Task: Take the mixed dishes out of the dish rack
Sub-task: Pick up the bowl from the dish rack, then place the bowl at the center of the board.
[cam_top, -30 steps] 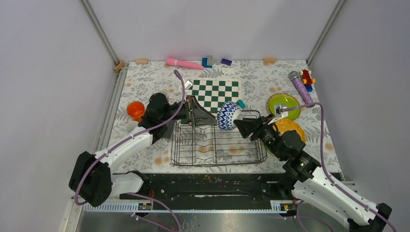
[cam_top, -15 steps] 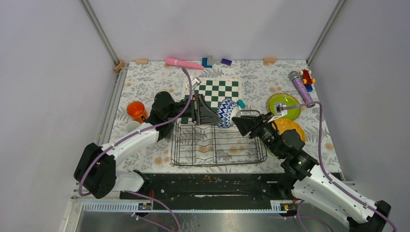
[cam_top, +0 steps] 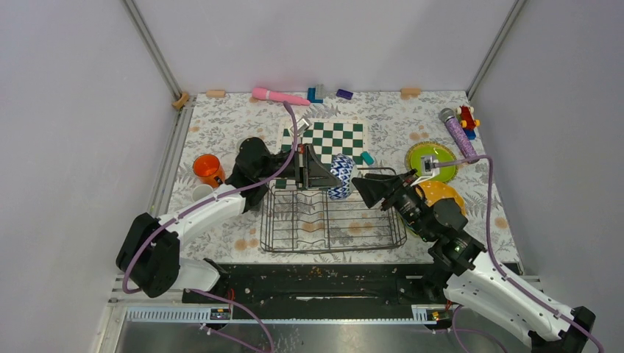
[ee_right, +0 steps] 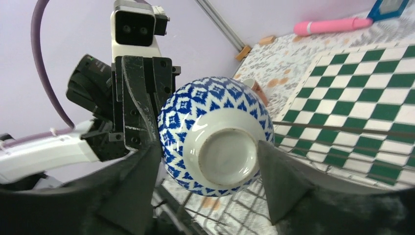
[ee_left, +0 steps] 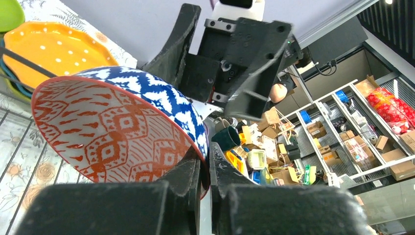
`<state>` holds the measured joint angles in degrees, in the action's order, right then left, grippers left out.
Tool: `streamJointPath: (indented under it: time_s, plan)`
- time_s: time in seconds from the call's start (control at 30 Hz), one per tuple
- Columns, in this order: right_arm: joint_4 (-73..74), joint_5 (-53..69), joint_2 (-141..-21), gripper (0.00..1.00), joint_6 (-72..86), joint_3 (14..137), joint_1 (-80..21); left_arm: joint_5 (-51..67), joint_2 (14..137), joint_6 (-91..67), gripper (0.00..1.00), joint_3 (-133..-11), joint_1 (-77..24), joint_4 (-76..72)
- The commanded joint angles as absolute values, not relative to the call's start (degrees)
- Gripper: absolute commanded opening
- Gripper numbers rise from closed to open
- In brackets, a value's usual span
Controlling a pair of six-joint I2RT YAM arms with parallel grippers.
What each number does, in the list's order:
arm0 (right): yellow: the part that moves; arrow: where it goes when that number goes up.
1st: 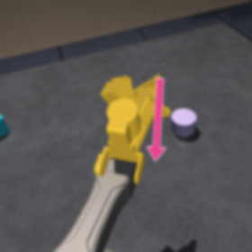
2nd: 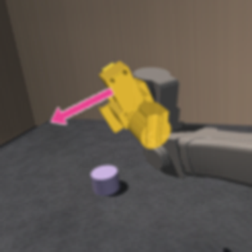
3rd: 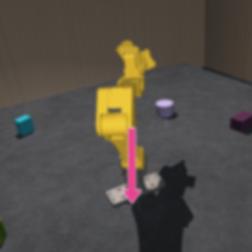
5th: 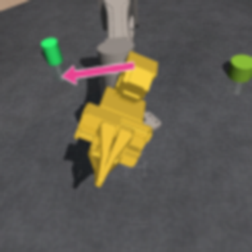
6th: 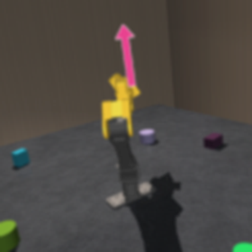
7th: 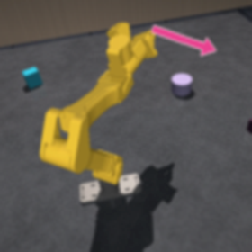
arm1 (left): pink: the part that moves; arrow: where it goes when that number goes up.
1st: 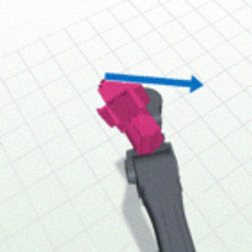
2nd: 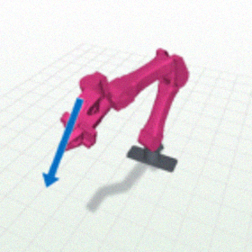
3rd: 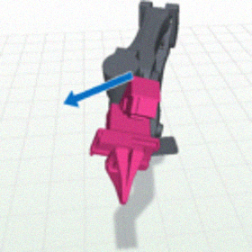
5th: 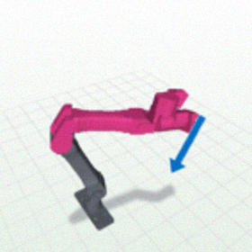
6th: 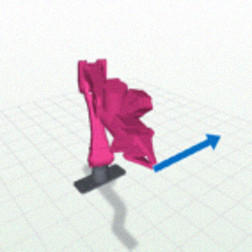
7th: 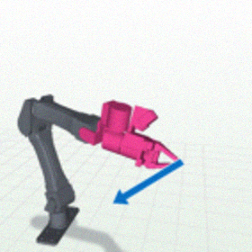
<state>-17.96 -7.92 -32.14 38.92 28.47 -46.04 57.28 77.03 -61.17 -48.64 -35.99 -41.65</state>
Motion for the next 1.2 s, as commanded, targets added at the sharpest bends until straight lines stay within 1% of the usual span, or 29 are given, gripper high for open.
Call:
streamJointPath:
  time_s: [0.0, 0.03, 0.1, 0.2, 0.37, 0.53, 0.63, 0.77, 0.93, 1.07, 1.17]
  plan:
    - [-20.8, -9.8, -30.2, 0.95, 36.9, 28.6, -45.8, 56.4, 75.1, -56.9, 0.0, -52.0, -36.2, -39.5]
    - [-20.5, -10.7, -29.5, 0.99, 36.5, 28.4, -45.8, 55.6, 74.5, -55.0, 0.0, -52.4, -36.2, -36.8]
    - [-19.2, -12.8, -28.0, 1.0, 35.9, 27.8, -45.8, 52.4, 72.9, -50.2, 0.0, -53.4, -36.2, -29.4]
    - [-16.5, -15.8, -25.8, 1.0, 34.1, 27.2, -45.8, 43.5, 69.5, -39.5, 0.0, -56.1, -36.2, -11.2]
    - [-9.8, -20.7, -24.0, 0.99, 30.7, 28.0, -45.8, 19.9, 62.1, -32.4, 0.0, -58.2, -36.2, 8.4]
    - [-5.5, -24.1, -23.8, 0.99, 27.7, 28.5, -45.8, -5.6, 57.1, -33.5, 0.0, -60.2, -36.2, 24.7]
    - [-3.5, -26.4, -23.8, 1.0, 26.1, 28.6, -45.8, -15.6, 55.2, -35.3, 0.0, -61.1, -36.3, 34.2]
    - [-1.7, -28.7, -23.2, 1.0, 24.7, 28.4, -45.8, -22.0, 52.3, -39.3, 0.0, -60.8, -36.2, 43.2]
    - [0.6, -30.8, -23.4, 1.0, 23.7, 28.3, -45.8, -26.7, 49.6, -44.4, 0.0, -58.5, -36.2, 51.5]
    - [2.0, -32.2, -24.0, 1.0, 23.1, 28.1, -45.8, -29.6, 49.6, -48.5, 0.0, -55.8, -36.2, 56.2]
    - [2.2, -33.2, -24.4, 1.0, 22.4, 28.2, -45.8, -28.8, 50.2, -50.2, 0.0, -53.5, -36.2, 56.5]
